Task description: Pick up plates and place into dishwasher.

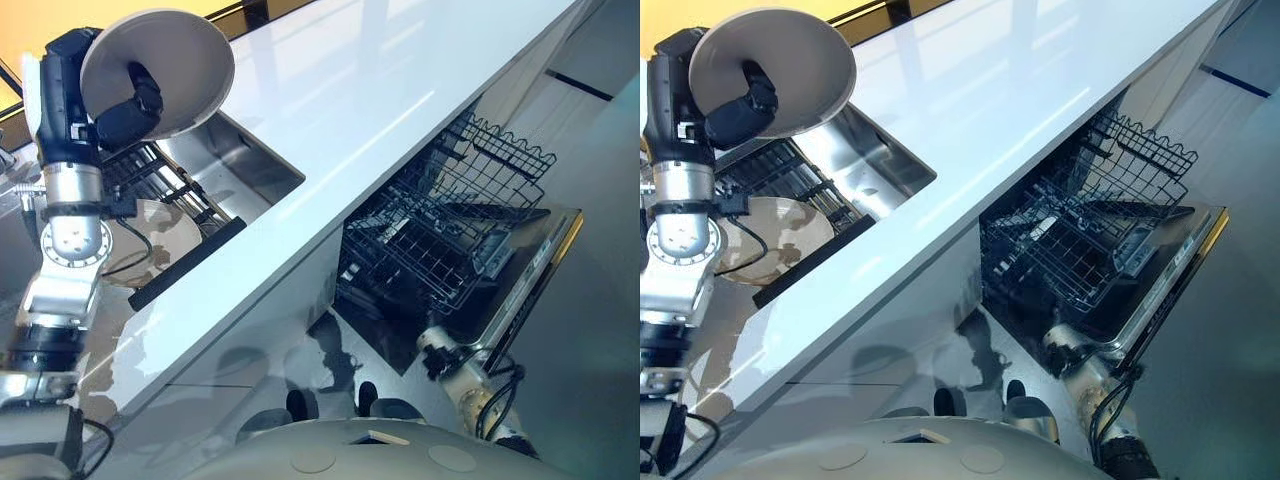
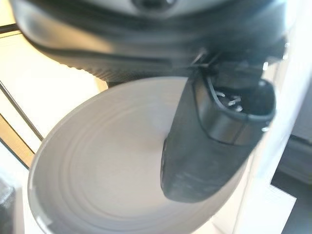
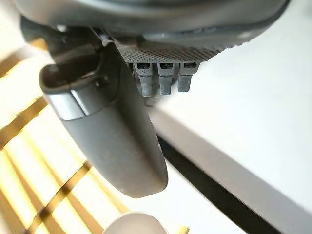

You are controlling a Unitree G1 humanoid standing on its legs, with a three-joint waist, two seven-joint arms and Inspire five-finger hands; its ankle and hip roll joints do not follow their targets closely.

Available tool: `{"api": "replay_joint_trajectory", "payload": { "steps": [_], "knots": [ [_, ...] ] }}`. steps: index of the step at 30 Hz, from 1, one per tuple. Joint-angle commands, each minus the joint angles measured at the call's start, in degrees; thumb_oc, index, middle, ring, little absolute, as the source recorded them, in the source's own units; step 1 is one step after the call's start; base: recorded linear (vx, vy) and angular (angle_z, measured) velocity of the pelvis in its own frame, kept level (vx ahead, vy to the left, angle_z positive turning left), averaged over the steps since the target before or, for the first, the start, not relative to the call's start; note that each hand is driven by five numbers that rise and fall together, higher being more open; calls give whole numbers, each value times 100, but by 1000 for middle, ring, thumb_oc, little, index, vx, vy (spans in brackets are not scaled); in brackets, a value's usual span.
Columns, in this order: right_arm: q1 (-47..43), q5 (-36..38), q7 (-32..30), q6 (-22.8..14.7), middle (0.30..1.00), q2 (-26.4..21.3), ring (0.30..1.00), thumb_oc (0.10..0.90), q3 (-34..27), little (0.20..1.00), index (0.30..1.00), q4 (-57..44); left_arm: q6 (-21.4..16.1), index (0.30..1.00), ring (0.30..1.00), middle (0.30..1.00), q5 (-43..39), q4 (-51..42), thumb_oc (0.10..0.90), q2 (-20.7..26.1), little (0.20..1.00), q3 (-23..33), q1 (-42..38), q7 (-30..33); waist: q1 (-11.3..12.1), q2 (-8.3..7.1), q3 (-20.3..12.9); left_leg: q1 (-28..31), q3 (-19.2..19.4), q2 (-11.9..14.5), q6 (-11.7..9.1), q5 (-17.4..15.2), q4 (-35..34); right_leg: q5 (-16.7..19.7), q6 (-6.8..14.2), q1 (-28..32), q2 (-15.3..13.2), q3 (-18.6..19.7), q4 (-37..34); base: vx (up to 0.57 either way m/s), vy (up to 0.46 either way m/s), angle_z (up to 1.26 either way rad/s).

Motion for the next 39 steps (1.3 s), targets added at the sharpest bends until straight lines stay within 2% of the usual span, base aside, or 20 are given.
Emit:
{"api": "replay_joint_trajectory", "payload": {
  "steps": [1,5,6,9,14,18,20,24,28,32,39],
  "knots": [
    [-660,-670,-446,-1085,900,-218,900,800,-614,900,900,-910,-770,300,300,300,317,-276,100,-14,200,713,-497,303,-136,232,-341,15,12,-61,9,-593,114,-881,28,-180,353,-129,663,-1,21,-7],
    [-795,-1719,-1332,-1827,900,-432,900,800,-1103,900,900,-1165,-656,300,300,300,261,-383,100,-142,200,835,-406,234,-176,258,-344,32,51,-69,24,-611,120,-890,31,-196,368,-74,703,4,26,-8],
    [-798,-2152,-1779,-2173,900,-527,900,800,-1245,900,900,-1250,-575,300,300,300,252,-417,100,-181,200,867,-377,214,-191,271,-350,36,67,-70,27,-610,108,-884,35,-204,373,-55,702,2,36,-6],
    [-846,-2527,-2215,-2548,900,-599,900,800,-1498,900,900,-1394,-487,300,300,300,239,-417,100,-309,200,896,-305,187,-221,291,-347,49,91,-82,37,-625,113,-879,43,-207,383,-17,710,5,36,-6],
    [-926,-2611,-2147,-2451,900,-640,900,800,-1600,900,900,-1430,-379,300,300,300,246,-373,100,-550,200,829,-228,123,-227,312,-345,68,109,-97,41,-637,111,-864,56,-209,386,3,713,3,14,-2],
    [-912,-2378,-1886,-2360,900,-638,900,800,-1596,900,900,-1473,-488,300,300,300,290,-349,100,-694,200,834,-123,99,-213,301,-372,66,110,-97,23,-619,72,-829,72,-204,380,2,658,0,0,0],
    [-910,-2377,-1809,-2422,900,-637,900,800,-1583,900,900,-1500,-626,300,300,300,377,-357,100,-737,200,817,-88,249,-213,302,-384,59,104,-97,15,-615,62,-819,72,-208,382,4,642,16,3,0],
    [-912,-2517,-1874,-2666,900,-569,900,800,-1526,900,900,-1590,-1192,300,300,300,668,-387,100,-910,200,836,-45,793,-197,282,-423,32,94,-87,-26,-605,50,-803,79,-213,376,16,610,52,-8,1],
    [-827,-2321,-1693,-2452,900,-502,900,800,-1630,900,900,-1833,-1514,300,300,300,1016,-717,100,-1242,200,964,203,987,-178,241,-475,-36,111,-81,-53,-572,58,-758,109,-268,354,26,587,43,-23,0],
    [-912,-2234,-1522,-2290,900,-522,900,800,-1637,900,900,-1786,-1525,300,300,300,1258,-653,100,-1237,200,953,89,1110,-176,235,-513,-17,83,-103,-30,-608,68,-772,94,-282,379,54,624,8,-4,0],
    [-968,-2181,-1473,-2056,900,-435,900,800,-1644,900,900,-1923,-1473,300,300,300,1115,-580,100,-1149,200,956,42,1009,-167,243,-560,21,80,-105,-61,-614,63,-725,132,-255,376,51,635,0,0,0]
  ]
}}
